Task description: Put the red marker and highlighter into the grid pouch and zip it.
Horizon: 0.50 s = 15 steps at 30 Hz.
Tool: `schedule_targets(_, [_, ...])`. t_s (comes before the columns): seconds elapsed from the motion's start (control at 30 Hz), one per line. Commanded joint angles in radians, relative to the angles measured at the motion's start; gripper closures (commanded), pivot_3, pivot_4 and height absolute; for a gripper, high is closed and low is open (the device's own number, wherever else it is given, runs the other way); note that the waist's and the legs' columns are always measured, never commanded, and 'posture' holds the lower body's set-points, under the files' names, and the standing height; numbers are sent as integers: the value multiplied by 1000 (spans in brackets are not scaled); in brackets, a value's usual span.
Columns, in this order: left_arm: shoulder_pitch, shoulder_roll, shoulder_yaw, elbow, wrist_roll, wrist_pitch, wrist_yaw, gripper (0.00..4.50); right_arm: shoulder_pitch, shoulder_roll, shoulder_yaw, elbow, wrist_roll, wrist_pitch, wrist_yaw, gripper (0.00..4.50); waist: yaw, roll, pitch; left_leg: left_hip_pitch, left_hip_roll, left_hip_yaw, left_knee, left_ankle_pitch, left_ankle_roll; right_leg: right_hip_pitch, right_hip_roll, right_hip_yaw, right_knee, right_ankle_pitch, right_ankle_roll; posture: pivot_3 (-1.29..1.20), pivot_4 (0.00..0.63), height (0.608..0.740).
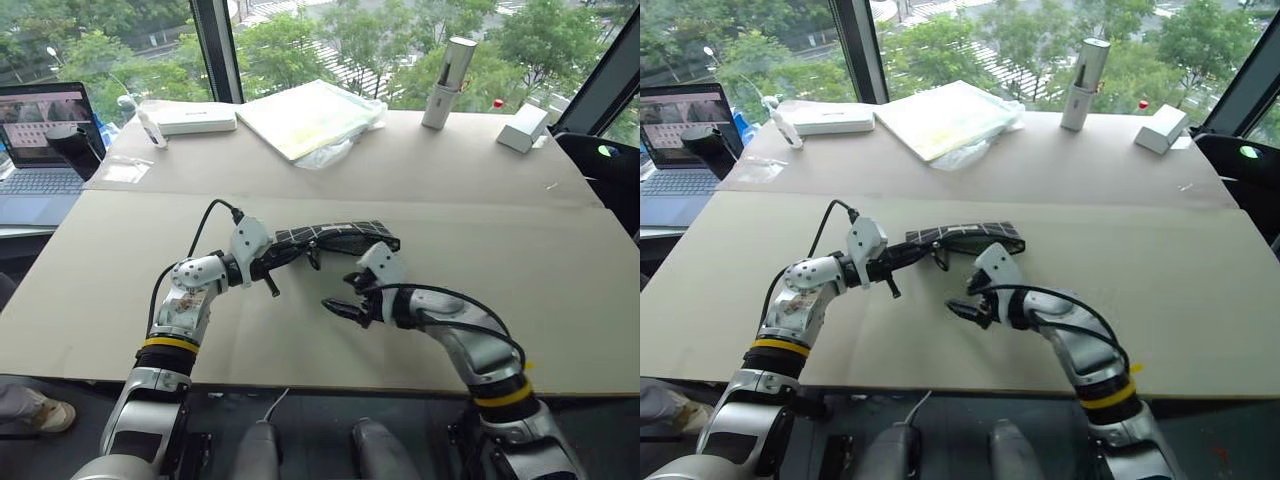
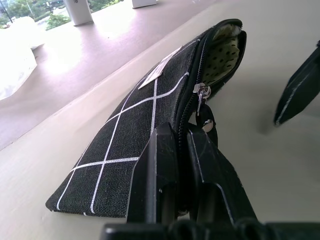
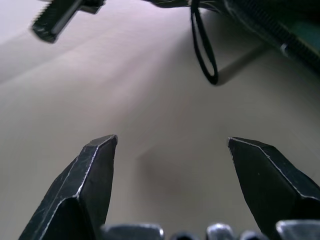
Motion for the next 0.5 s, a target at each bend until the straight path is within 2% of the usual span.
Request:
schedule_targets(0.03, [-13, 2, 8, -30, -19, 7, 3, 4500, -75, 66, 0, 68, -33, -19, -78, 596, 1, 0, 0, 0, 0, 0, 0, 0, 0, 0, 0, 0, 0, 0, 0, 0, 150, 738])
schedule_targets(0.43, [-9, -4, 7, -36, -19, 5, 9, 4500, -151, 121, -14, 155, -43, -56, -107, 596, -2, 0, 0, 0, 0, 0, 0, 0, 0, 0, 0, 0, 0, 0, 0, 0, 150, 738])
schedule_targets(0.47, [-10, -6, 7, -35, -19, 5, 10, 4500, -153, 122, -16, 159, -43, -58, -109, 1113, -3, 0, 0, 0, 0, 0, 0, 0, 0, 0, 0, 0, 0, 0, 0, 0, 150, 738])
schedule_targets(0.5, [-10, -7, 7, -34, -18, 5, 10, 4500, -155, 124, -19, 163, -43, -60, -113, 1323, -3, 0, 0, 0, 0, 0, 0, 0, 0, 0, 0, 0, 0, 0, 0, 0, 150, 738])
